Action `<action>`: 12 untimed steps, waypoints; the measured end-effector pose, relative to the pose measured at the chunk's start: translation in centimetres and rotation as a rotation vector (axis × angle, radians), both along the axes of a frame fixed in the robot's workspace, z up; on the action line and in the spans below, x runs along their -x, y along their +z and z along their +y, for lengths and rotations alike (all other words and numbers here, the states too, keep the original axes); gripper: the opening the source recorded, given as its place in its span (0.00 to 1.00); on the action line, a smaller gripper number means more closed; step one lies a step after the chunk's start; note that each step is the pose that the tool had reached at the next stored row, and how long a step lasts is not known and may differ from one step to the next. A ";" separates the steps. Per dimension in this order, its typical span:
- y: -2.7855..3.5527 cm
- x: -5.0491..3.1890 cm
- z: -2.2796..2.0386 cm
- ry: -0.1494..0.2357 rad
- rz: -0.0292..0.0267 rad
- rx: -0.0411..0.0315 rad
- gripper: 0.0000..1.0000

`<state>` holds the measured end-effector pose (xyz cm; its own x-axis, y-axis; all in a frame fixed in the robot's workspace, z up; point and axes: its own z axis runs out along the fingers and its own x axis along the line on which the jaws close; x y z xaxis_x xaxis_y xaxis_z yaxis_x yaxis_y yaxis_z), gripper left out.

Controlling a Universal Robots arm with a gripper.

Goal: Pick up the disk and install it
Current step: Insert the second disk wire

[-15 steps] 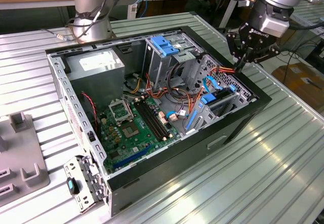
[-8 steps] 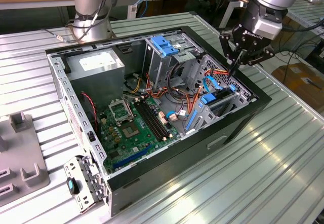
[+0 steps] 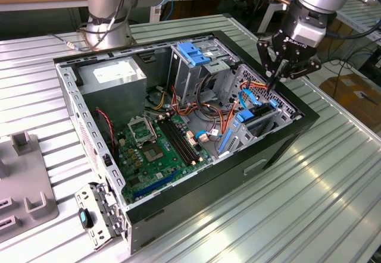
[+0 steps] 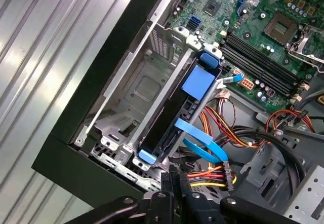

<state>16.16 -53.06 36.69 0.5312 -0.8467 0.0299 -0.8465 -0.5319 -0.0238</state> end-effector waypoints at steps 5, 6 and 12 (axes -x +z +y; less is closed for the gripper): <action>-0.17 0.00 0.00 -0.063 0.0000 0.0000 0.16; -0.21 0.00 0.00 -0.082 0.0000 0.0001 0.16; -0.42 0.00 0.00 -0.184 -0.0001 0.0009 0.16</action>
<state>16.16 -53.06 36.26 0.3672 -0.9296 0.0308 -0.9295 -0.3680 -0.0235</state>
